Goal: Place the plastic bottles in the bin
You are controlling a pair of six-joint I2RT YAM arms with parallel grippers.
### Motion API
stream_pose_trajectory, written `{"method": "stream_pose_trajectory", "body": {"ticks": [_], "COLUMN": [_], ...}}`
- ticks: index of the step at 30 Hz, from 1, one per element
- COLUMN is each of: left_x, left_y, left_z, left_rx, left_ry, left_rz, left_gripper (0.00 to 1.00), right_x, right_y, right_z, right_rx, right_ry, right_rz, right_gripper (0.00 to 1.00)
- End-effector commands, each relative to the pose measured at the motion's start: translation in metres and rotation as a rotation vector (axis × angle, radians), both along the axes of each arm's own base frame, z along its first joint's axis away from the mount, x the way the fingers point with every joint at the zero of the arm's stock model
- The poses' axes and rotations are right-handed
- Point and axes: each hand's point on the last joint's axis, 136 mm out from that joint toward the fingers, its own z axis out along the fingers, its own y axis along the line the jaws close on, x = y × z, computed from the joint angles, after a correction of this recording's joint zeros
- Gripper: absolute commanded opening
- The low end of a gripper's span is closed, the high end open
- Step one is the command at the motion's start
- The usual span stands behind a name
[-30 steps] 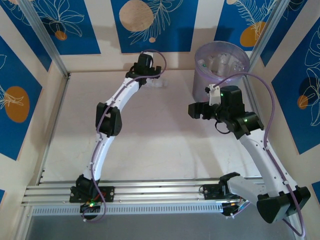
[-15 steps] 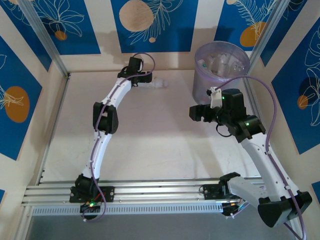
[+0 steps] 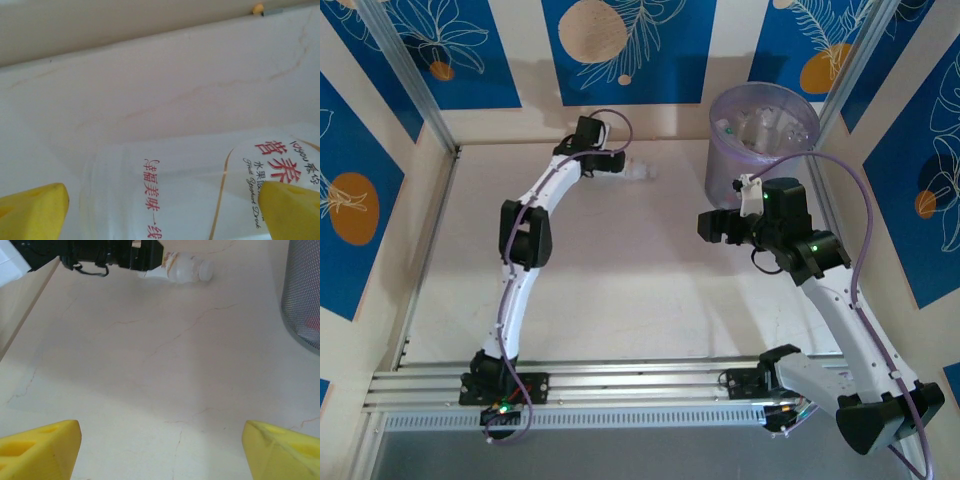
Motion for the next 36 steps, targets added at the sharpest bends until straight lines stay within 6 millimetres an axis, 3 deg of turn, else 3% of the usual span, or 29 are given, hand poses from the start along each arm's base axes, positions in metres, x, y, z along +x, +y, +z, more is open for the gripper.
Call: {"method": "stream_pose_trajectory", "body": {"ticks": [1,4,9,14,18,22,28,32,36], "left_x": [-0.042,-0.072,-0.145,-0.219,-0.261,-0.3,-0.341,-0.354,-0.357], "left_y": [-0.001,0.012,0.021,0.039,0.054,0.061,0.075,0.087,0.086], "left_z": [-0.013,0.004,0.032,0.049,0.057,0.048,0.044,0.047,0.051], "left_rx": [0.078,0.033,-0.095,-0.222,-0.325,-0.483,-0.606,-0.625,-0.633], "left_ry": [0.031,-0.026,-0.076,-0.041,-0.017,0.062,0.088,0.065,0.077], "left_rz": [-0.043,-0.009,0.021,0.106,0.189,0.285,0.353,0.383,0.377], "left_gripper": [0.97,0.97,0.98,0.98,0.99,1.0,1.0,1.0,1.0], "right_x": [0.0,0.003,0.007,0.022,0.047,0.087,0.174,0.237,0.287], "right_y": [0.001,0.003,0.012,0.041,0.07,0.098,0.143,0.165,0.173], "right_z": [-0.004,-0.004,-0.011,-0.022,-0.031,-0.048,-0.066,-0.09,-0.12], "right_rx": [-0.002,0.006,-0.023,-0.099,-0.123,-0.152,-0.13,-0.072,-0.045], "right_ry": [0.008,0.011,0.028,0.036,0.052,0.086,0.083,0.102,0.144], "right_rz": [-0.004,0.0,0.007,0.071,0.138,0.172,0.148,0.098,0.042], "right_gripper": [0.84,0.84,0.84,0.83,0.83,0.82,0.8,0.8,0.8]}}
